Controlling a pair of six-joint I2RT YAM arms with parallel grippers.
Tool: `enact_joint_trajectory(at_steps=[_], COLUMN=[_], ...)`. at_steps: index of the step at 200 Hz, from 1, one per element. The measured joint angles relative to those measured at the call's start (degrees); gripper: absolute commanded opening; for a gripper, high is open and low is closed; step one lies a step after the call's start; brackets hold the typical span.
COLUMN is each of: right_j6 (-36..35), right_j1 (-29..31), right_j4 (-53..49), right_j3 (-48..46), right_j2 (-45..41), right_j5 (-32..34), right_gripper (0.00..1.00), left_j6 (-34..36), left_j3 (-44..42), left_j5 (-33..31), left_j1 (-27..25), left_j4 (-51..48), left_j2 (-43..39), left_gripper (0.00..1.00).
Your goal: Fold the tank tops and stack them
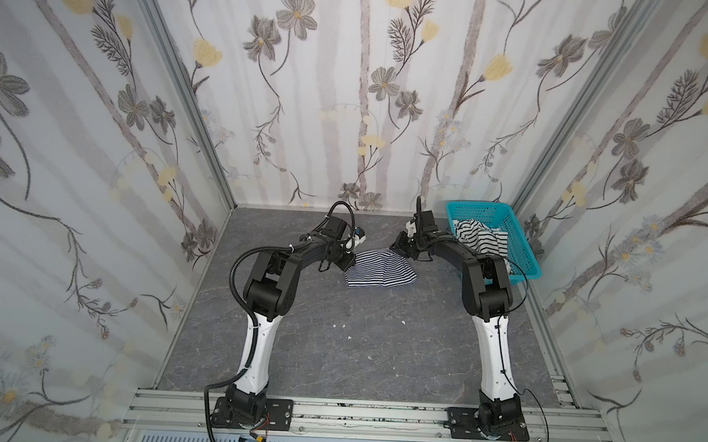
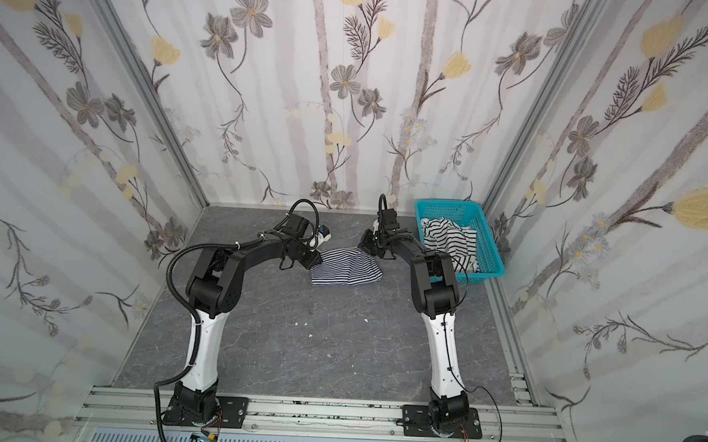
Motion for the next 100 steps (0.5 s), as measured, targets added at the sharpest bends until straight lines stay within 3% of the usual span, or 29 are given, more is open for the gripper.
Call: enact_joint_trajectory(at_steps=[29,73,100], right_j6=[1.1,1.6,0.9], right_j1=[-0.3,2.0,5.4], right_j4=[-1.9,-4.6,-4.7], right_j3=[0.3,0.3,-0.5], right_j2=[-0.2,-3.0,-8.1], right_j5=[2.0,4.1,5.1], right_gripper=[0.27,0.46,0.48], left_j6=[-0.4,-0.2,0.8], left_j3=[1.3,3.9,3.9], left_j5=[-4.6,-12.3,-15.0], left_j1=[0.3,2.0,3.6], left_j4=[1.7,2.9,2.7], left_j2=[1.1,2.8,2.4], left_gripper=[0.26,0.27,0.29])
